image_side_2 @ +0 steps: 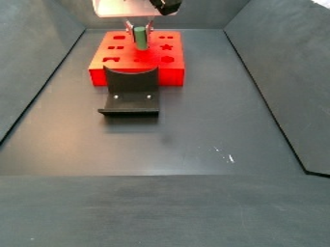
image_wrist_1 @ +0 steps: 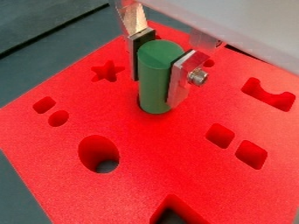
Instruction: Insert the round object.
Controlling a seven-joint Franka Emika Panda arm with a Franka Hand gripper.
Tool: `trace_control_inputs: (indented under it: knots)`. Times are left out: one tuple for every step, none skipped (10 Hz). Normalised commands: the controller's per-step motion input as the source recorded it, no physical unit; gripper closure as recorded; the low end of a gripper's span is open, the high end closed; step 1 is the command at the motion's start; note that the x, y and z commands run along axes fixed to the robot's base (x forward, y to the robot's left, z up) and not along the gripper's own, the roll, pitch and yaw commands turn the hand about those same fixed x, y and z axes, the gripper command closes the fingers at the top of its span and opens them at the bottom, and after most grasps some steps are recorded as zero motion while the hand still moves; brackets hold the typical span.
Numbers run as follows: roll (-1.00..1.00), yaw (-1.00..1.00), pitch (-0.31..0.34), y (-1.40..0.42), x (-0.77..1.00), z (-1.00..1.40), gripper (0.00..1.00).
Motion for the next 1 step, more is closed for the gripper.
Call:
trace_control_inputs:
  knots:
    - [-0.06,0.0,0.017,0.0,0.0,-0.15,1.0]
